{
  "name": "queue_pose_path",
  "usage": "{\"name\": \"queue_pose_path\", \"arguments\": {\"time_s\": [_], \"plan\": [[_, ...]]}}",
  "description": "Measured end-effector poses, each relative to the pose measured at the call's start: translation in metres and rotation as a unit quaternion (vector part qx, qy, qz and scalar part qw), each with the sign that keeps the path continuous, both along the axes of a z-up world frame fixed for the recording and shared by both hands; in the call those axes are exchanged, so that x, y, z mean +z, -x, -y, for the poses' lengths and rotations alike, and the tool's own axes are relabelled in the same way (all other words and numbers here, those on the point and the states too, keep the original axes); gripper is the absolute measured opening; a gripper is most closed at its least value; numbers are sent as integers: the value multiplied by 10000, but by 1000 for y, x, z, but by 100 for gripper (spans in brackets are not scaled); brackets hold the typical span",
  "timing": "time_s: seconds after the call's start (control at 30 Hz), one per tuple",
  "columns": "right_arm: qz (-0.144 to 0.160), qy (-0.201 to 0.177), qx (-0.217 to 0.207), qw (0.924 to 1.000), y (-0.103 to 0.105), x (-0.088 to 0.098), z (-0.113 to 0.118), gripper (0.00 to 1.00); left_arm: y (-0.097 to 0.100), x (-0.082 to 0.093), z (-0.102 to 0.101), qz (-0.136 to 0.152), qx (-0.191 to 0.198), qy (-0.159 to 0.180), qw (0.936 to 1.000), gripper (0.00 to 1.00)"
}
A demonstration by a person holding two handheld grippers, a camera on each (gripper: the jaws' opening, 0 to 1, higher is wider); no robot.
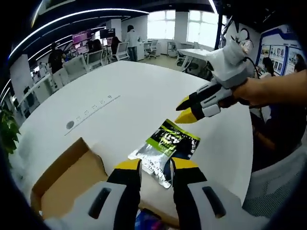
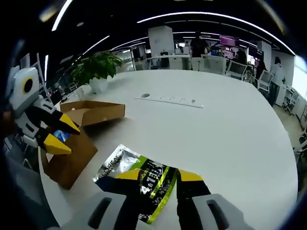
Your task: Operate the shoe box by opening the lid, removing the specified soft item, and placing it in the target area until the item is outside and the box remains undamaged.
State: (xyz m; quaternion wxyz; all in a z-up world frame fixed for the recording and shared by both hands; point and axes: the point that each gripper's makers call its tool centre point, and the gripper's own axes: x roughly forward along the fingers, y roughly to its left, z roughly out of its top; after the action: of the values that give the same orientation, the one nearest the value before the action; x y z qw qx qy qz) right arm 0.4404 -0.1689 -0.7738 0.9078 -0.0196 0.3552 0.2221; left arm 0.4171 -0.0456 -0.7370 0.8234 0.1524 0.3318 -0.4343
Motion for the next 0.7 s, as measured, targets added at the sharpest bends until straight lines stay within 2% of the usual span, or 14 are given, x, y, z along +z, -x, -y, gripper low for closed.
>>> {"name": "queue_pose_path", "arguments": {"time_s": [0.23,0.7], "plan": [[109,19,177,9998,13,16,-14,32,4,9,-13,-123,127,158,9997,26],[257,-9,634,9977,28,38,-45,41,7,18,-68,-128,467,225,9986,32]]}}
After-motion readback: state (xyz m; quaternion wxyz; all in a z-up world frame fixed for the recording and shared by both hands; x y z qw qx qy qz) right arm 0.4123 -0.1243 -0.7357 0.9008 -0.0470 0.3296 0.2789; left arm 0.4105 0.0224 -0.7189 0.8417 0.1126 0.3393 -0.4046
